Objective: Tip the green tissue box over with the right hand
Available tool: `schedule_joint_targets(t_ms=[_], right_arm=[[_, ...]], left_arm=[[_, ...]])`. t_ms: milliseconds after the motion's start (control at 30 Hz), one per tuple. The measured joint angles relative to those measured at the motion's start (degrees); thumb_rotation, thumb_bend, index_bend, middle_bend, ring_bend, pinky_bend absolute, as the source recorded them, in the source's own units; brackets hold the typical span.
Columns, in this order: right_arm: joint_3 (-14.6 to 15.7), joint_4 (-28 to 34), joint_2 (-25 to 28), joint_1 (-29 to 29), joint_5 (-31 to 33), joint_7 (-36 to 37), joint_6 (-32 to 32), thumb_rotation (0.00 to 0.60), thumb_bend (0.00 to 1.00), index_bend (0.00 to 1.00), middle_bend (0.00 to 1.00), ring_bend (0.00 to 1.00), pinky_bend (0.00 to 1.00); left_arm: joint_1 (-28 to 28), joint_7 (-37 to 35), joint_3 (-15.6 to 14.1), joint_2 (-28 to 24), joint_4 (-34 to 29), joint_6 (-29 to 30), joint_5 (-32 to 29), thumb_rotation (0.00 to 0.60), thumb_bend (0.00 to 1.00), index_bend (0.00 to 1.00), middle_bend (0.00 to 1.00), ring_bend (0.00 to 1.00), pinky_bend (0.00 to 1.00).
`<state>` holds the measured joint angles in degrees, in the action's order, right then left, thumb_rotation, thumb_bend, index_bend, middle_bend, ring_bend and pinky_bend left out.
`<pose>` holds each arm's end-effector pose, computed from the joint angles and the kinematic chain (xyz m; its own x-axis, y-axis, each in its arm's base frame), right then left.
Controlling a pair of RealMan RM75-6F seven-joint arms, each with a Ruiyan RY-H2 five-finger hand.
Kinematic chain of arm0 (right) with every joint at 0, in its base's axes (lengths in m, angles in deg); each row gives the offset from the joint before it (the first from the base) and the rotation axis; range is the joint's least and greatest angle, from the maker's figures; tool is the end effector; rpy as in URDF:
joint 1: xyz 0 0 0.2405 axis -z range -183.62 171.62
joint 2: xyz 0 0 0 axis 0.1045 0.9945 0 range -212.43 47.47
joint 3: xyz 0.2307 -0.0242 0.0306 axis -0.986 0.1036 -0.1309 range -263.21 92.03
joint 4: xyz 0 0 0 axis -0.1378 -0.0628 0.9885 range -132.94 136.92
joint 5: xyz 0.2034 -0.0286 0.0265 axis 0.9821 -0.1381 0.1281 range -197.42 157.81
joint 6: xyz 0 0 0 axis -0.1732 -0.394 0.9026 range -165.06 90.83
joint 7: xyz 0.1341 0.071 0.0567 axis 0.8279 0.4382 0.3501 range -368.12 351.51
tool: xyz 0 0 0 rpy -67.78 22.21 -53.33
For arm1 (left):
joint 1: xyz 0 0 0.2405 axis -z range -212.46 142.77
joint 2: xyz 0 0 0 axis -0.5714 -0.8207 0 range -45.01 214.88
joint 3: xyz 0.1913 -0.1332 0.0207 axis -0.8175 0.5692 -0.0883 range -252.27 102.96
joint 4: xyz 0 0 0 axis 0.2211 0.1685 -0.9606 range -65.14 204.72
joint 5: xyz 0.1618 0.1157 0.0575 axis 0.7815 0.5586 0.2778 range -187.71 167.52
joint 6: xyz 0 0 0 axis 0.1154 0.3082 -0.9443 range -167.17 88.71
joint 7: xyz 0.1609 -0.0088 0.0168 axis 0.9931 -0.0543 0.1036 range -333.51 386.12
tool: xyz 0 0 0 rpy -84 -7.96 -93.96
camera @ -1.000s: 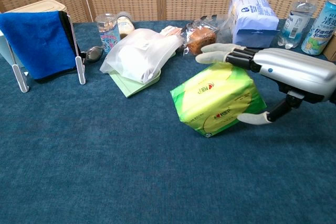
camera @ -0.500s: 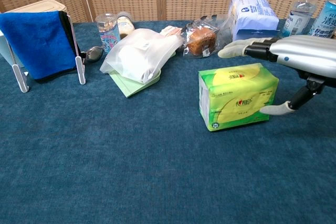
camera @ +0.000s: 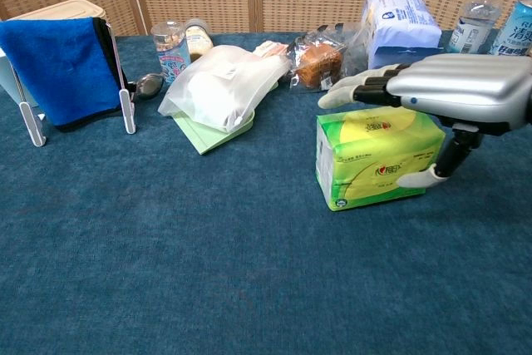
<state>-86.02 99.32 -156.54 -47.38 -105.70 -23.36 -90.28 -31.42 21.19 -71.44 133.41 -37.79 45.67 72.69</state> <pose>-0.1228 -0.2834 0.0063 0.6393 -0.2233 0.7358 -0.6428 -0.6803 0.3521 -0.2666 0.1883 0.2084 0.3144 0.0063 0.9493 0.9477 0.0547 -0.3143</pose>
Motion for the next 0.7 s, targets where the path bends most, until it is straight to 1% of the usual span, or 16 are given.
schedule_joint_targets(t_ms=[167,233,367,467,500,533,567,633,700], right_arm=[[-2.4,1.6,-1.5,-1.8,7.0,-6.4,2.8,0.547,0.24,0.0,0.0,0.0,0.04],[-3.3,1.9,-2.3,-2.5,10.1,-8.9,3.7,0.556,0.24,0.0,0.0,0.0,0.04],[-4.2,1.8,-3.9,-3.8,15.2,-13.2,4.9,0.585,0.24,0.0,0.0,0.0,0.04],[-4.5,1.4,-5.2,-4.6,18.1,-14.8,5.5,0.6,0.28,0.0,0.01,0.0,0.04],[-4.6,1.1,-5.5,-4.7,18.7,-15.2,5.6,0.6,0.3,0.0,0.02,0.0,0.05],[-4.6,0.7,-6.1,-4.9,19.2,-15.6,5.6,0.6,0.32,0.0,0.06,0.01,0.07],[-4.6,0.4,-6.5,-5.0,19.4,-15.7,5.5,0.6,0.36,0.0,0.12,0.05,0.1],[-4.6,-0.2,-7.2,-4.9,19.3,-15.5,4.8,0.6,0.41,0.01,0.2,0.12,0.13],[-4.5,-0.6,-7.6,-4.6,18.2,-14.9,3.9,0.6,0.46,0.06,0.28,0.21,0.19]], left_arm=[[-0.1,-1.1,0.1,-0.3,0.5,0.0,-0.1,0.6,0.02,0.04,0.0,0.0,0.0],[-0.1,-1.5,0.1,-0.4,0.8,0.0,-0.2,0.6,0.02,0.04,0.0,0.0,0.0],[-0.1,-2.2,0.2,-0.6,1.0,0.0,-0.1,0.6,0.02,0.04,0.0,0.0,0.0],[-0.1,-2.4,0.2,-0.6,1.1,0.1,0.0,0.6,0.02,0.04,0.0,0.0,0.0],[-0.1,-2.5,0.2,-0.7,1.2,0.1,0.0,0.6,0.02,0.04,0.0,0.0,0.0],[-0.1,-2.6,0.2,-0.7,1.2,0.1,0.0,0.6,0.02,0.04,0.0,0.0,0.0],[-0.2,-2.7,0.2,-0.7,1.3,0.1,-0.1,0.6,0.02,0.04,0.0,0.0,0.0],[-0.2,-2.9,0.3,-0.8,1.4,0.1,-0.3,0.6,0.02,0.04,0.0,0.0,0.0],[-0.1,-3.1,0.4,-0.8,1.4,0.1,-0.4,0.6,0.02,0.04,0.0,0.0,0.0]])
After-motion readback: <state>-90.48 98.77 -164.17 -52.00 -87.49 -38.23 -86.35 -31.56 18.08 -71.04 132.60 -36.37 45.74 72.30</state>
